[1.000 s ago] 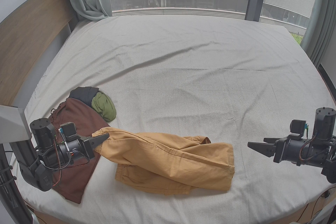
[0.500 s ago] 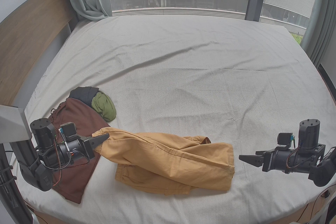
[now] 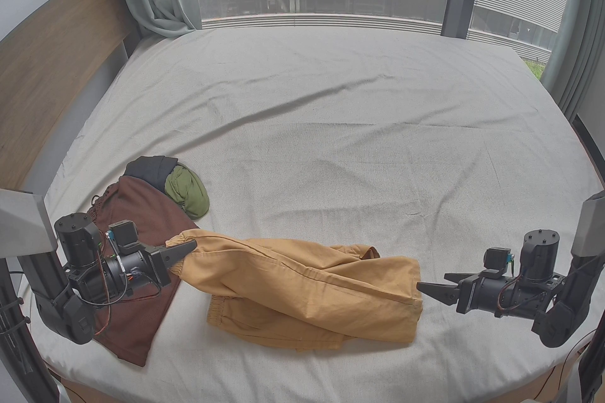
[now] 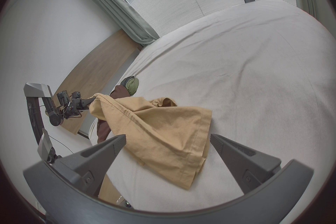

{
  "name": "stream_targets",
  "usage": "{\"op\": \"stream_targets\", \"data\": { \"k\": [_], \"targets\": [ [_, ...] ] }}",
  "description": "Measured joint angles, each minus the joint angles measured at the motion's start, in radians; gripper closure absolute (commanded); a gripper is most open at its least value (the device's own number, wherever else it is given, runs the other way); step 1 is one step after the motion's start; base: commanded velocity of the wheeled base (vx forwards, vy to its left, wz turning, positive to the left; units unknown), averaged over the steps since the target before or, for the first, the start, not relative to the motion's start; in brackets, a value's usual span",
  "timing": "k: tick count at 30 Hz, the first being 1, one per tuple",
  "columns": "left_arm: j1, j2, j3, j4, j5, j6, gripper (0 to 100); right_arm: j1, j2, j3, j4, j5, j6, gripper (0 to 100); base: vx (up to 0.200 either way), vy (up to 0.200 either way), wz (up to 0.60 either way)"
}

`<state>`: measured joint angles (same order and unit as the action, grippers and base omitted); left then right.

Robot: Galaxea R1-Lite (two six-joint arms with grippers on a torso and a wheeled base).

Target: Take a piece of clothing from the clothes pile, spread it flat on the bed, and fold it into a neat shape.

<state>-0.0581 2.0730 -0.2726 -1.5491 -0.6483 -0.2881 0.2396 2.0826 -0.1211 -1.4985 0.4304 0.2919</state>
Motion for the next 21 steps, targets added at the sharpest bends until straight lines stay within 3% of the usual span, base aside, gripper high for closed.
{"op": "stream_targets", "data": {
  "k": [21],
  "targets": [
    [0.0,-0.002,-0.001,0.0,0.0,0.0,100,0.006,0.231,-0.039,-0.043,0.008,0.02,0,0.0,0.0,0.0]
  ]
}}
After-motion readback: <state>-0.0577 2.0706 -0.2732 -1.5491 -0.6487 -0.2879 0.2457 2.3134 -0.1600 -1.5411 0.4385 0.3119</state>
